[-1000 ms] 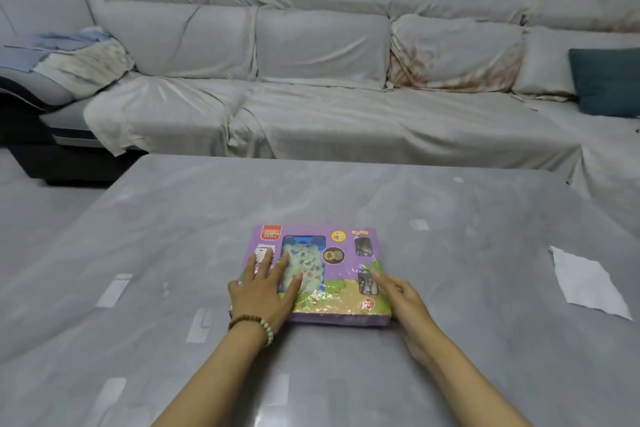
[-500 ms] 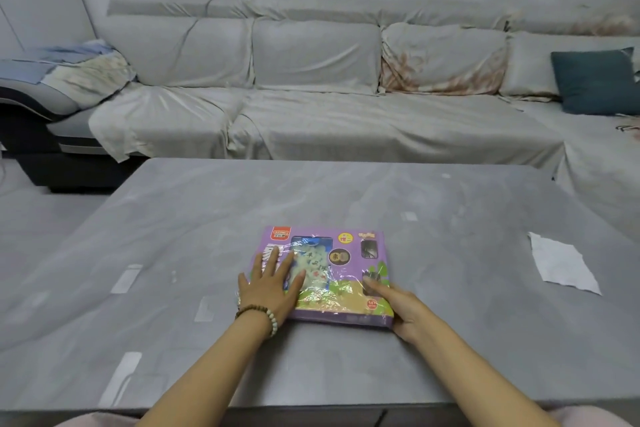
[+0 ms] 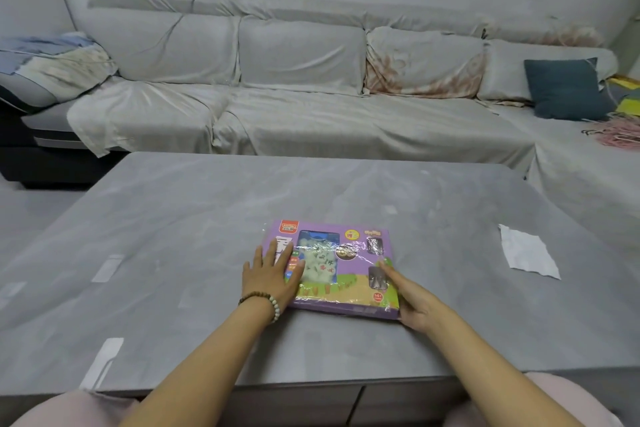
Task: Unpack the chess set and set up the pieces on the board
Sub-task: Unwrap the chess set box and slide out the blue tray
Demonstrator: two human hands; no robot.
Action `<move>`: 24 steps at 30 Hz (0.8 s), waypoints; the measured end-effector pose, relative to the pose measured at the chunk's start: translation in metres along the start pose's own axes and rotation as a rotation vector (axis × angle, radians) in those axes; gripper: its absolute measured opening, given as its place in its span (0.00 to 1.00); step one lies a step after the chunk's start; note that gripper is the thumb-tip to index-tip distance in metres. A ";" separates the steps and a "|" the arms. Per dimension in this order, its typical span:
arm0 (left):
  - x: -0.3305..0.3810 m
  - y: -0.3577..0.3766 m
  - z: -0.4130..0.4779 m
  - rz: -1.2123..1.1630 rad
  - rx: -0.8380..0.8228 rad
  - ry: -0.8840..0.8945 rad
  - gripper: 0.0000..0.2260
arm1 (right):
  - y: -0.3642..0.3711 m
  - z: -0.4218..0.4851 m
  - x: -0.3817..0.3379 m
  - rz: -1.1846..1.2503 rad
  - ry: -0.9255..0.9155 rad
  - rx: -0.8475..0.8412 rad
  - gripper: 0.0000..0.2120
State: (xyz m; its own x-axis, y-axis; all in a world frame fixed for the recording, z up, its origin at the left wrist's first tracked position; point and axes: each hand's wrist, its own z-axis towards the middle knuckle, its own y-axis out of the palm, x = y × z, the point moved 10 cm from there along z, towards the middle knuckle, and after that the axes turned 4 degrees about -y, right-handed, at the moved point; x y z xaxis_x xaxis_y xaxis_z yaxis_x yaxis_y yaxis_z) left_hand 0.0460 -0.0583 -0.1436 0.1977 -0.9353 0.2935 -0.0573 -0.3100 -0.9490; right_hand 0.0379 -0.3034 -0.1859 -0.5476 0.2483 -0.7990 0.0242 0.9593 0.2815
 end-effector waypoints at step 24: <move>-0.116 -0.100 0.035 -0.374 0.499 -0.335 0.13 | -0.026 0.028 -0.026 -0.100 -0.122 0.016 0.28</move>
State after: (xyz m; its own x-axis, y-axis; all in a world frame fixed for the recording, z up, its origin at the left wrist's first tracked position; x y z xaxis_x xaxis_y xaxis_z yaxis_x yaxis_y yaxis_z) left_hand 0.0624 0.0873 -0.0870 0.4117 -0.6533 0.6353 0.5126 -0.4104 -0.7542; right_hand 0.0749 -0.3309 -0.1868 -0.4426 0.1653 -0.8813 -0.0117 0.9817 0.1900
